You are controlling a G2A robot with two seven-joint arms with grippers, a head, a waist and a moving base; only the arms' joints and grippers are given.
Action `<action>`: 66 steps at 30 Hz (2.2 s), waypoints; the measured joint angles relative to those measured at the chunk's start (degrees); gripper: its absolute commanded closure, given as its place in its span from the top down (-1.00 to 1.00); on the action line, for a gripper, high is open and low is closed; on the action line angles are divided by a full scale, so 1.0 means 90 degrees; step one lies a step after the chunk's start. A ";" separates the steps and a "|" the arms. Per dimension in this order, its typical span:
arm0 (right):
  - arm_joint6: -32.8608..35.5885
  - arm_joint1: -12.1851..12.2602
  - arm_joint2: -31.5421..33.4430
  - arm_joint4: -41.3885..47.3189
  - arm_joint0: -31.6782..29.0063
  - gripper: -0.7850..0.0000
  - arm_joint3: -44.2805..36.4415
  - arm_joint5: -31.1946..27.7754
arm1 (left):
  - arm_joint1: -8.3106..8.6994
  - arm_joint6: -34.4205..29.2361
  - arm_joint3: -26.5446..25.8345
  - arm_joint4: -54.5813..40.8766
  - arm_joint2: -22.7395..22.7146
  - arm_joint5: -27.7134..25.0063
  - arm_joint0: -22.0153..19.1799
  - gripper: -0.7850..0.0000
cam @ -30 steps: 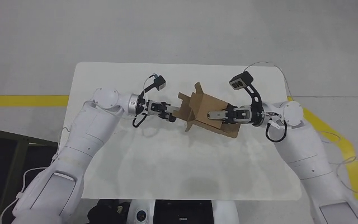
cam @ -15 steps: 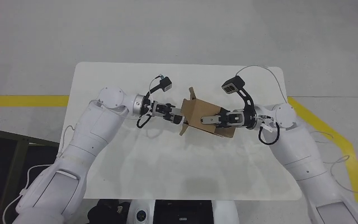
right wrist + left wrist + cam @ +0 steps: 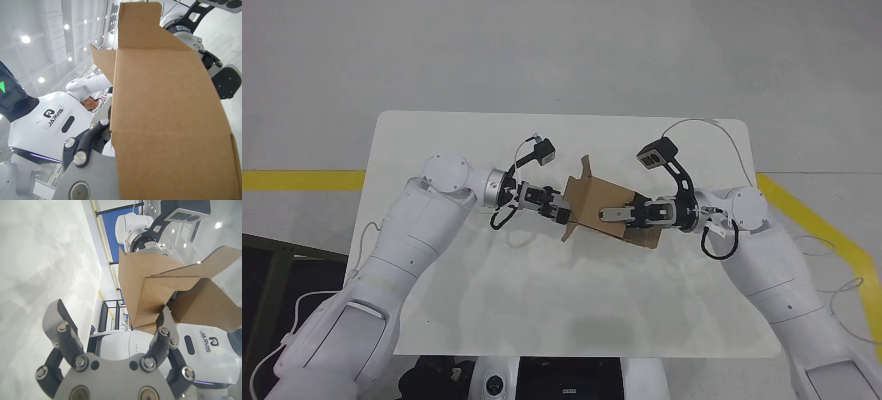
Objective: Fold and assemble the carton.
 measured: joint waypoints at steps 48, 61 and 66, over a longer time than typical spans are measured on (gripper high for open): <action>0.0473 0.0012 0.0325 0.0448 0.0006 -1.00 0.0678 0.0474 | 0.0455 0.1265 -0.0803 0.1587 -0.1126 -0.1443 0.0506 1.00; 0.1039 0.0008 0.0312 0.0212 0.0264 -1.00 0.1128 0.1040 | 0.0669 0.1966 -0.1151 0.2144 -0.1101 -0.2134 0.0718 1.00; 0.1040 0.0008 0.0312 0.0213 0.0264 -1.00 0.1124 0.1041 | 0.0669 0.1966 -0.1152 0.2146 -0.1103 -0.2134 0.0719 1.00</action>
